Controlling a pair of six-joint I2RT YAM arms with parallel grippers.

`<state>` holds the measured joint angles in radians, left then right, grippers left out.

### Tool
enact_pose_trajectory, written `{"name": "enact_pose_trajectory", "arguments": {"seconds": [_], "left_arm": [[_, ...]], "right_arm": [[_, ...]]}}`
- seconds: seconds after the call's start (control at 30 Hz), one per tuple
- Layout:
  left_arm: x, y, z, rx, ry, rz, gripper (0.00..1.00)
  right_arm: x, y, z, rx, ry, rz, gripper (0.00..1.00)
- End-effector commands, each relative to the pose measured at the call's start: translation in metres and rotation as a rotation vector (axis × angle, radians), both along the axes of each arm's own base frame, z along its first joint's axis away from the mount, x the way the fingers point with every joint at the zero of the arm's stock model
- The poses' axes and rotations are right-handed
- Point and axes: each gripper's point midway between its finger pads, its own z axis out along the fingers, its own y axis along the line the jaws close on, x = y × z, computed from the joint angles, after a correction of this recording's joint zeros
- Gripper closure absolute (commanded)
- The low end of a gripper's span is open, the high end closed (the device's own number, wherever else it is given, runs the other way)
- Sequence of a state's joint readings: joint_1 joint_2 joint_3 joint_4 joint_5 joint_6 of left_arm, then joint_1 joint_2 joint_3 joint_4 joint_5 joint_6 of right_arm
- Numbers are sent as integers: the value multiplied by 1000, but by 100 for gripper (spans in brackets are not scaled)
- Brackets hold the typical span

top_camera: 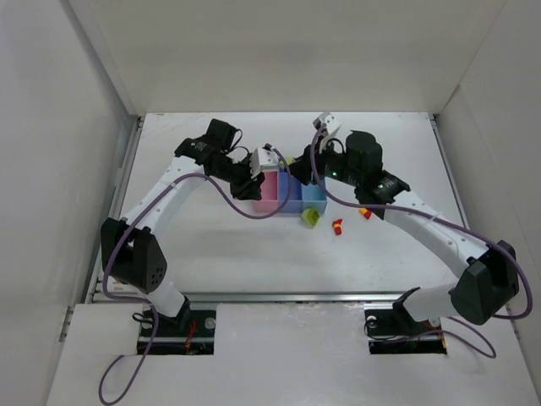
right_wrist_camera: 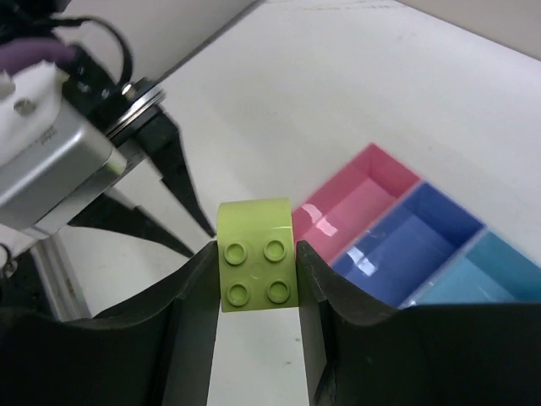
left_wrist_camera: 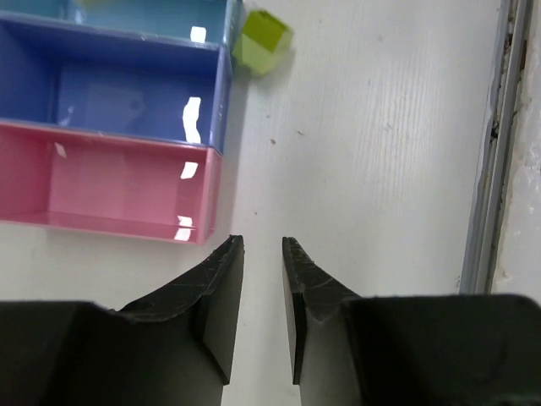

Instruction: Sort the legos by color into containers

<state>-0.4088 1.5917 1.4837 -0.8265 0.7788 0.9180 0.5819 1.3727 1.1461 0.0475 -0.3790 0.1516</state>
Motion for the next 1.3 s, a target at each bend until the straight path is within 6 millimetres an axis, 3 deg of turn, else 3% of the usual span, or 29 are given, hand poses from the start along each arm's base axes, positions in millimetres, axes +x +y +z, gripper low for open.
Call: {"name": "enact_pose_trajectory", "arguments": {"seconds": [0.0, 0.13, 0.23, 0.27, 0.37, 0.4, 0.57, 0.6, 0.7, 0.73, 0.83, 1.07, 1.1, 1.17, 1.2, 1.27], "left_arm": [[-7, 7, -5, 21, -18, 8, 78], [3, 13, -6, 14, -30, 76, 78], [12, 17, -4, 15, -49, 126, 77], [16, 18, -6, 23, -60, 143, 75], [22, 19, -5, 23, -62, 181, 72], [25, 20, -5, 30, -75, 190, 69], [30, 27, 0, 53, -104, 239, 62], [31, 29, -1, 63, -109, 247, 62], [29, 30, -1, 63, -109, 247, 62], [27, 27, -1, 63, -109, 238, 62], [26, 27, 0, 56, -109, 247, 61], [24, 21, 1, 50, -117, 229, 61], [25, 22, 0, 57, -120, 234, 61], [24, 21, 0, 63, -119, 239, 61], [26, 21, 4, 57, -132, 254, 61], [29, 21, 5, 56, -138, 270, 61]], "right_arm": [[20, -37, 0, -22, 2, -174, 100], [36, -60, -27, -51, 88, -275, 100], [52, -77, -58, -87, 172, -367, 100], [58, -76, -77, -110, 223, -383, 100], [75, -76, -96, -137, 266, -415, 100], [80, -73, -116, -169, 308, -415, 97], [92, -84, -144, -212, 394, -499, 91], [92, -83, -144, -206, 400, -503, 90], [94, -80, -149, -209, 412, -492, 62], [95, -80, -154, -222, 414, -488, 41], [94, -76, -150, -210, 413, -465, 24], [82, -85, -129, -214, 395, -477, 20], [79, -90, -116, -208, 374, -497, 20], [65, -97, -113, -256, 367, -582, 20], [57, -102, -102, -241, 359, -627, 18], [35, -115, -111, -312, 393, -714, 16]]}}
